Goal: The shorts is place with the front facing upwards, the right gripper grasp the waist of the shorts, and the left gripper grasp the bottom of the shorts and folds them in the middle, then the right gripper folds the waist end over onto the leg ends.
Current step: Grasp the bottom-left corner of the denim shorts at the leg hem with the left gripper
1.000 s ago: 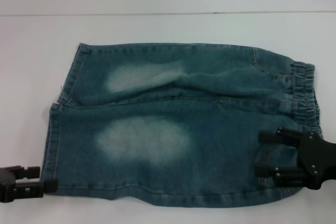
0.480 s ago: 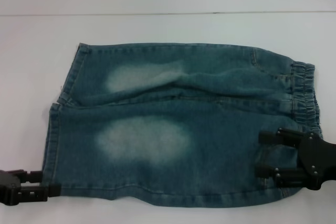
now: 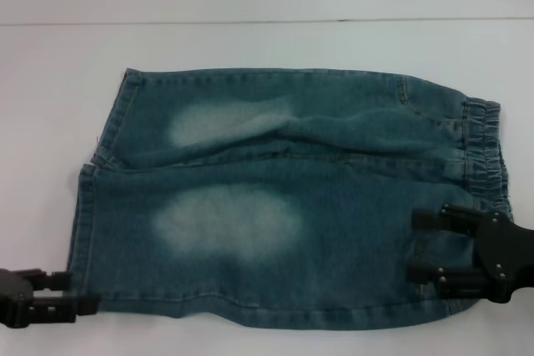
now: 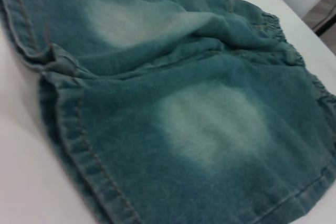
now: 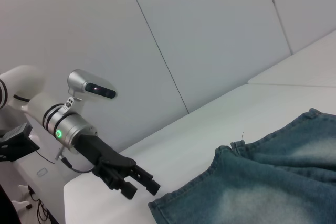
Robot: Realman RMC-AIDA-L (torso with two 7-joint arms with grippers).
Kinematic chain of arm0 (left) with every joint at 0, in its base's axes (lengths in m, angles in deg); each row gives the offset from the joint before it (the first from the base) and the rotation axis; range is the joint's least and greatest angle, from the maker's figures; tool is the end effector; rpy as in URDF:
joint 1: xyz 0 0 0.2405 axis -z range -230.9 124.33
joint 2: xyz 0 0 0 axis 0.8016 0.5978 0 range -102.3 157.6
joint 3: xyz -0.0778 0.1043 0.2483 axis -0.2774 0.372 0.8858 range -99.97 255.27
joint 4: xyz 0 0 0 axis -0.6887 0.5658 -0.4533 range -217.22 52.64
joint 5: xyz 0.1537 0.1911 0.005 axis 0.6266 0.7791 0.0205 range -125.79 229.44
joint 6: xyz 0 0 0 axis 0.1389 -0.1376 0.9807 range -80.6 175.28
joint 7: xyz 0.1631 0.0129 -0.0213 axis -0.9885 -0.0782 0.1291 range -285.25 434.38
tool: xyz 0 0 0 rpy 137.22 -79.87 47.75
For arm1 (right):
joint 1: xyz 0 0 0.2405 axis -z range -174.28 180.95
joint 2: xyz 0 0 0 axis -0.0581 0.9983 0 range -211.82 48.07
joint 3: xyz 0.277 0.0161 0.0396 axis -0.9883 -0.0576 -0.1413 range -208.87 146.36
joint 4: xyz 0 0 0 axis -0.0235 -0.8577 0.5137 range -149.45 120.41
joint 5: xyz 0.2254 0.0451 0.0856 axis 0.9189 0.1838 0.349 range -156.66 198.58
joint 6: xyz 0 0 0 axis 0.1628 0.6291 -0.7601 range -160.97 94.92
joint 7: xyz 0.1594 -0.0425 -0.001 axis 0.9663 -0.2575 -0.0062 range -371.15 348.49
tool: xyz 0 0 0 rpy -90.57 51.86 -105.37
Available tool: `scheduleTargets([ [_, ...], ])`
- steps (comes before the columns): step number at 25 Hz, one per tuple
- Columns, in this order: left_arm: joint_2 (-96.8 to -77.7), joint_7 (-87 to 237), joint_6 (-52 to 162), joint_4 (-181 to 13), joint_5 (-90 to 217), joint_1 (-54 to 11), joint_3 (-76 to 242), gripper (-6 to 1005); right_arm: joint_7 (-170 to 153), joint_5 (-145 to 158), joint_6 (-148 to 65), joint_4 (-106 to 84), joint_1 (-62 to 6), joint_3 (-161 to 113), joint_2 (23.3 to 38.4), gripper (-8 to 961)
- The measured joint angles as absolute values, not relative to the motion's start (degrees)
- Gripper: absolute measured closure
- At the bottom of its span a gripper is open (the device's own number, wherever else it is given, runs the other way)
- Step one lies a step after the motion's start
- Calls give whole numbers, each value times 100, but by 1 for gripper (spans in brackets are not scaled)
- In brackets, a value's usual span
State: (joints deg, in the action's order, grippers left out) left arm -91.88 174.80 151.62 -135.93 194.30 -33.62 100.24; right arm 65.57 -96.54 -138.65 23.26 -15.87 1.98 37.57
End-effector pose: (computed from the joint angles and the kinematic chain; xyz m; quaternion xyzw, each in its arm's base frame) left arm -0.3919 0.2721 0.0316 -0.8723 -0.4659 -0.1094 0.1004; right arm 0.3369 0.2799 -0.0173 -0.9146 0.2646 0.2984 0.0662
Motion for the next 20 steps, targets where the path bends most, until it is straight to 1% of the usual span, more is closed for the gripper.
scheduleTargets([
  [6, -9188, 17548, 14946, -13740, 19442, -3417, 10015, 113, 6557, -9655, -13861, 2327, -1570, 193, 3756, 36],
  [13, -9264, 17556, 14869, -13697, 19795, -3313, 10032, 113, 6557, -9655, -13847, 2327, -1564, 203, 3757, 38],
  [20, -9294, 17556, 14995, -13695, 19853, -3203, 10033, 113, 6557, -9655, -13842, 2327, -1562, 205, 3757, 41],
])
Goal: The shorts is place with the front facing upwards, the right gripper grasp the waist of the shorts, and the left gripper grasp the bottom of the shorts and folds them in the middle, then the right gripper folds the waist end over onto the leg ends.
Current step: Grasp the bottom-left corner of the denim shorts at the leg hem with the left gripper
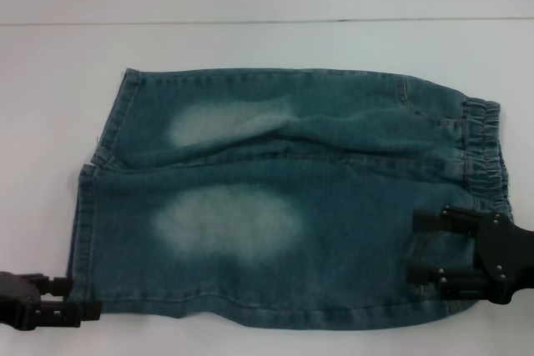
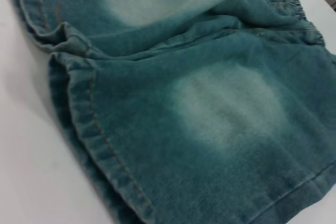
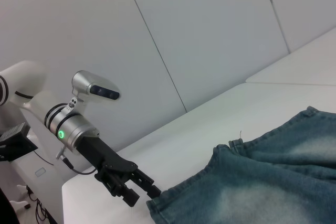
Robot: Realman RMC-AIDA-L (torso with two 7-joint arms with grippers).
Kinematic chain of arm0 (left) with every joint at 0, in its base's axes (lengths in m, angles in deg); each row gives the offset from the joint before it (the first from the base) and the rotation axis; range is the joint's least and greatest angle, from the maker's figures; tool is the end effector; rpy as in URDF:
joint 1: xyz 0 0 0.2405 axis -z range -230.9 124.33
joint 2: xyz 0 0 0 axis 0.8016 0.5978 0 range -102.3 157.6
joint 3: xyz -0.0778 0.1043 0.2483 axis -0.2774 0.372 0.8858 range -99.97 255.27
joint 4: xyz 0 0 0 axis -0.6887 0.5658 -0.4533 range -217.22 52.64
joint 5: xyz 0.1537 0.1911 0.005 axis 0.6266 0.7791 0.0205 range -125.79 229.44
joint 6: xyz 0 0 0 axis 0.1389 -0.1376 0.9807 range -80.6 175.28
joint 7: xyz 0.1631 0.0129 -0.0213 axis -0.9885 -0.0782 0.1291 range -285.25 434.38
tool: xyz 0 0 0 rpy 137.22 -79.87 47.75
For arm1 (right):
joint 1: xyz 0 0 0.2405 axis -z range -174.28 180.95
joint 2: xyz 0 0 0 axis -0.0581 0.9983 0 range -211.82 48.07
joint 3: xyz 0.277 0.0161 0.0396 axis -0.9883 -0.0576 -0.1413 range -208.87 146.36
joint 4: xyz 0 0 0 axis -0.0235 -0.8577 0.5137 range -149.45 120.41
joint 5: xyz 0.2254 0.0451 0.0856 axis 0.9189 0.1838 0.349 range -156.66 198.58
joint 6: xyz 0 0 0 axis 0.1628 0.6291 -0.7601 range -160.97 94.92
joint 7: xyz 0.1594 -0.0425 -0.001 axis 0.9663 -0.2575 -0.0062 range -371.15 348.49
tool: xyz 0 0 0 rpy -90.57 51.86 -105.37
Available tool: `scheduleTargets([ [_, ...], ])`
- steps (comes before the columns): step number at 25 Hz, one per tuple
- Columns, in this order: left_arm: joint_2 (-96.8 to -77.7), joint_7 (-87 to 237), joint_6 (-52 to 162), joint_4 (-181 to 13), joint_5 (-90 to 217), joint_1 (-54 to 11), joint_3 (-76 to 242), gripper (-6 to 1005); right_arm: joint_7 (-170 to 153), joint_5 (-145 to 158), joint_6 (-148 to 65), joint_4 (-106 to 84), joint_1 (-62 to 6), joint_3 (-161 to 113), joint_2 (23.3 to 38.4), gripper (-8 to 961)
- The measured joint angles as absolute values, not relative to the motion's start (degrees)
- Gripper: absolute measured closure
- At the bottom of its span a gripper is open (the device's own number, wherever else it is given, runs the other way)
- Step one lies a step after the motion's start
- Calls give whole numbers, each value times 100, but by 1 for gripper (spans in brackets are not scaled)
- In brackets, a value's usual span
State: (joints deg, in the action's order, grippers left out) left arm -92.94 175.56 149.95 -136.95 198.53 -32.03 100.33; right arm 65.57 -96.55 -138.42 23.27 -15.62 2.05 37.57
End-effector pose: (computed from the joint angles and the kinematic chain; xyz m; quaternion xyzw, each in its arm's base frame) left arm -0.3920 0.2784 0.0248 -0.8739 -0.4695 -0.0758 0.1004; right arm 0.3385 0.2789 -0.0175 -0.9143 0.2671 0.2969 0.0680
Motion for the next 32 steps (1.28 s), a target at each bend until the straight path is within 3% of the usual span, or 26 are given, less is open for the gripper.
scheduleTargets([
  [32, -9301, 17690, 14896, -13831, 20307, -3091, 10081, 112, 6557, -9655, -13858, 2327, -1548, 159, 3757, 53],
])
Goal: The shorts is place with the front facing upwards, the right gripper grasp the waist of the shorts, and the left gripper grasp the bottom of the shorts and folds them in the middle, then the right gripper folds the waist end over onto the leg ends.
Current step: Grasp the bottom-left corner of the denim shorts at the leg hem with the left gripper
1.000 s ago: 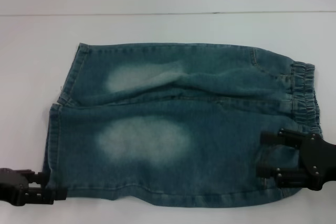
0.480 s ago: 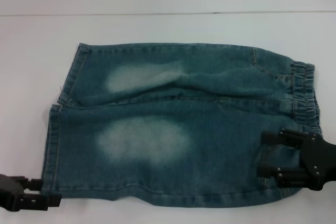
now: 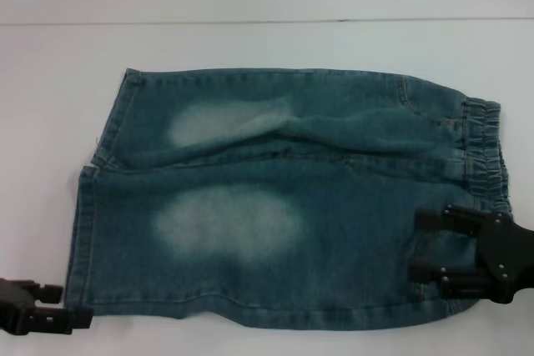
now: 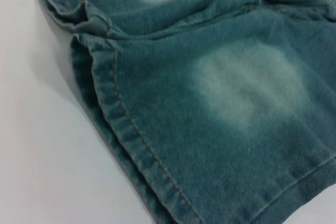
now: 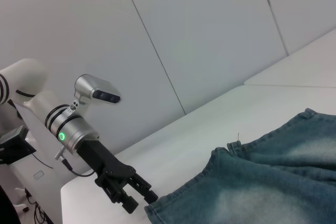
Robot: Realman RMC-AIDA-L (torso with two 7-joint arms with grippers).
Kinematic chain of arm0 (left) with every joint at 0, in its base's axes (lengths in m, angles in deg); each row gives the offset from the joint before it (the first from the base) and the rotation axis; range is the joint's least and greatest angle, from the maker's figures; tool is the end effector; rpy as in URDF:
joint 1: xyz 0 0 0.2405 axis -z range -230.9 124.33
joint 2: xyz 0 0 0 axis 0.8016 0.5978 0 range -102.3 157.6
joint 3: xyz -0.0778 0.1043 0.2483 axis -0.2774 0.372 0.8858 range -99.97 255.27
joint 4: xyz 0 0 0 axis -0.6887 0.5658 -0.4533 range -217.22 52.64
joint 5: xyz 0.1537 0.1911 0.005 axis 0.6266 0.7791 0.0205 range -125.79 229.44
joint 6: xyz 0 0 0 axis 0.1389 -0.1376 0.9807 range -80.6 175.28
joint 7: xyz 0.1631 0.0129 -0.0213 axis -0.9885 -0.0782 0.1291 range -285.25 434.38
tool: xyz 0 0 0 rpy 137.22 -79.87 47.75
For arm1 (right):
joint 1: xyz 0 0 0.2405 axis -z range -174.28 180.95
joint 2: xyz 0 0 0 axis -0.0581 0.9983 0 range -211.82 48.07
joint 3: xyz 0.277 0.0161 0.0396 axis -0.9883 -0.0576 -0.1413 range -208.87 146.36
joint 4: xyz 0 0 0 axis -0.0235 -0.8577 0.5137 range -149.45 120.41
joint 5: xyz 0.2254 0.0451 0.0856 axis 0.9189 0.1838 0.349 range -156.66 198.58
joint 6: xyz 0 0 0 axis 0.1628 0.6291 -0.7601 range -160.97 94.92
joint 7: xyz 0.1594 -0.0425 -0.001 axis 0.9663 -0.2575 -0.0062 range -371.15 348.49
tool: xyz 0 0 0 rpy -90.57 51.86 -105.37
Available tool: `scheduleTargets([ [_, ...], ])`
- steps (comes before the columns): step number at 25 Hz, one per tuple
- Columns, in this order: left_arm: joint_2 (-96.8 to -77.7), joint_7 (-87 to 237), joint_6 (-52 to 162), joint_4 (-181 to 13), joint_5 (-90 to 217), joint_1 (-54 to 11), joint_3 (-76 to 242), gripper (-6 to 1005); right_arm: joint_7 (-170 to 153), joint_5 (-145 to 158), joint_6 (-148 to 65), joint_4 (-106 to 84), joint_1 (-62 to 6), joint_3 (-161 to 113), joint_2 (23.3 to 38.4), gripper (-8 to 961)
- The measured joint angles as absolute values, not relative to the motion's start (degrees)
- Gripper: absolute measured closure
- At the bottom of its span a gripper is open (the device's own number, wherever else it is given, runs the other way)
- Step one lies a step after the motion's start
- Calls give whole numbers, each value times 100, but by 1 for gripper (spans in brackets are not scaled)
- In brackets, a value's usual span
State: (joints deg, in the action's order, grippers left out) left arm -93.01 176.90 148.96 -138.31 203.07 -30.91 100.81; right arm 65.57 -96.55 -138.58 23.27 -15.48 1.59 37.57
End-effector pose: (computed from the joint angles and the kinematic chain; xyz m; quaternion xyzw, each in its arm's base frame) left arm -0.3965 0.2816 0.0273 -0.8726 -0.4764 -0.0326 0.1026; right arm 0.3394 0.2781 -0.0164 -0.9129 0.2687 0.2993 0.0705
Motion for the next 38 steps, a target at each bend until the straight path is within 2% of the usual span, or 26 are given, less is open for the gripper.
scheduleTargets([
  [32, -9449, 17714, 15044, -13977, 20286, -2813, 10168, 114, 6575, -9655, -13840, 2327, -1565, 144, 3756, 65],
  [38, -9310, 17739, 15101, -13726, 20313, -2721, 10182, 198, 6575, -9655, -13840, 2332, -1572, 144, 3757, 68],
])
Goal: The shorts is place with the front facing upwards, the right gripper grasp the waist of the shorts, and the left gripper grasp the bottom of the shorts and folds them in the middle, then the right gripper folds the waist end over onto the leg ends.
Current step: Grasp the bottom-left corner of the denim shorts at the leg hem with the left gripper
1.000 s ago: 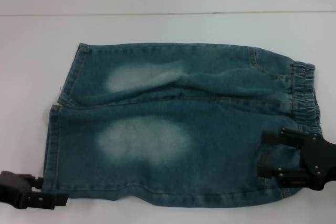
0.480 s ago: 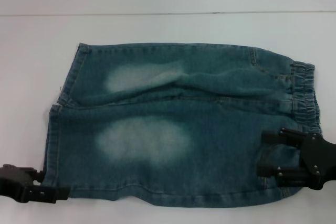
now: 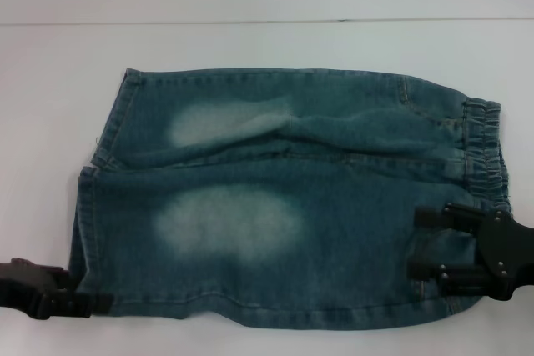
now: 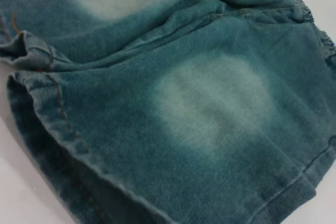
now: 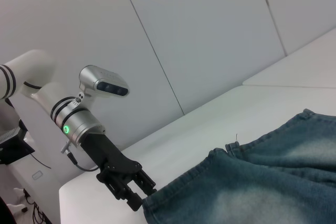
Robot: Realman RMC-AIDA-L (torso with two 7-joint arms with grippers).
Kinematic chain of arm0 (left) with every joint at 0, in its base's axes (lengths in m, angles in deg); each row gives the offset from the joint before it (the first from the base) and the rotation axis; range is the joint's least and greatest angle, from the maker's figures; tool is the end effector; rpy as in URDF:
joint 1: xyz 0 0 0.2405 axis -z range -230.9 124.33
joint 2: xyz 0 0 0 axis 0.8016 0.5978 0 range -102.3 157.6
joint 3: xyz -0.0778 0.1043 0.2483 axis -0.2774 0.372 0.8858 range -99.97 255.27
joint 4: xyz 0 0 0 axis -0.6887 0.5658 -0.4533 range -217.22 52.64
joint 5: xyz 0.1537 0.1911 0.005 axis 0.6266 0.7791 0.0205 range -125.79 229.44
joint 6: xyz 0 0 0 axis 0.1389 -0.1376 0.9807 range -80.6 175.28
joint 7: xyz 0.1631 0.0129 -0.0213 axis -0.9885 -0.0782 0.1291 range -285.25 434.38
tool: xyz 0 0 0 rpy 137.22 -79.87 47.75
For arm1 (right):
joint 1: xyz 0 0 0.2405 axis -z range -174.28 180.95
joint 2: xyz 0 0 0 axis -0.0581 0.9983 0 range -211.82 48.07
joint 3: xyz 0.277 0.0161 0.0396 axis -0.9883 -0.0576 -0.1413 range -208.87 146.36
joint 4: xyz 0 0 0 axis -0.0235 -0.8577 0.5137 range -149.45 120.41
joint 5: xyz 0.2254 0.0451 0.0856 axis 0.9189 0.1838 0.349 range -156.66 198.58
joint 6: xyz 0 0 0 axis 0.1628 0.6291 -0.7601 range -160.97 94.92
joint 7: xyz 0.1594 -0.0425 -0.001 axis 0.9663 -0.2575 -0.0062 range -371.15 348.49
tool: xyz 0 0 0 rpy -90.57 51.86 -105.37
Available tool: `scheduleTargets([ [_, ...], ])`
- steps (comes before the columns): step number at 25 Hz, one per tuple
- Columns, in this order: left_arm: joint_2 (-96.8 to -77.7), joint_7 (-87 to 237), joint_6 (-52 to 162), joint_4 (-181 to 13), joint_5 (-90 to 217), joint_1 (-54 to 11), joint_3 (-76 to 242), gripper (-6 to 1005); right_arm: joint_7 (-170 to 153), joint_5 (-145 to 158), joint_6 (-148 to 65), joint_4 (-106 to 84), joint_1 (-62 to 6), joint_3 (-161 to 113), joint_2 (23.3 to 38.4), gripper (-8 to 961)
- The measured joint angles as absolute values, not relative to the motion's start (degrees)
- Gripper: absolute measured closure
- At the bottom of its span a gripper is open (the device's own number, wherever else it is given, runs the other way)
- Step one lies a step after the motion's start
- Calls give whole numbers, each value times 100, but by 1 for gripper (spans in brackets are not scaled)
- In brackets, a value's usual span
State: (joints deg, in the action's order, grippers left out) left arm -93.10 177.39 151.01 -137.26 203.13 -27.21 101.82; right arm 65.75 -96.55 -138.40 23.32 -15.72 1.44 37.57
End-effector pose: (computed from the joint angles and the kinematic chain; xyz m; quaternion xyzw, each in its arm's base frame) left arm -0.3724 0.3006 0.0198 -0.8887 -0.4513 -0.0383 0.0710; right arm 0.3387 0.2801 -0.0160 -0.9128 0.2687 0.2992 0.0720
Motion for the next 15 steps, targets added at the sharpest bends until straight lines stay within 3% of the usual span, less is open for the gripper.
scheduleTargets([
  [3, -9328, 17751, 15133, -13775, 20294, -2722, 10179, 248, 6575, -9655, -13840, 2341, -1571, 144, 3757, 69],
  [15, -9617, 17862, 15058, -14445, 20303, -2739, 10389, 768, 6706, -9618, -13907, 2360, -1541, 30, 3743, 73],
])
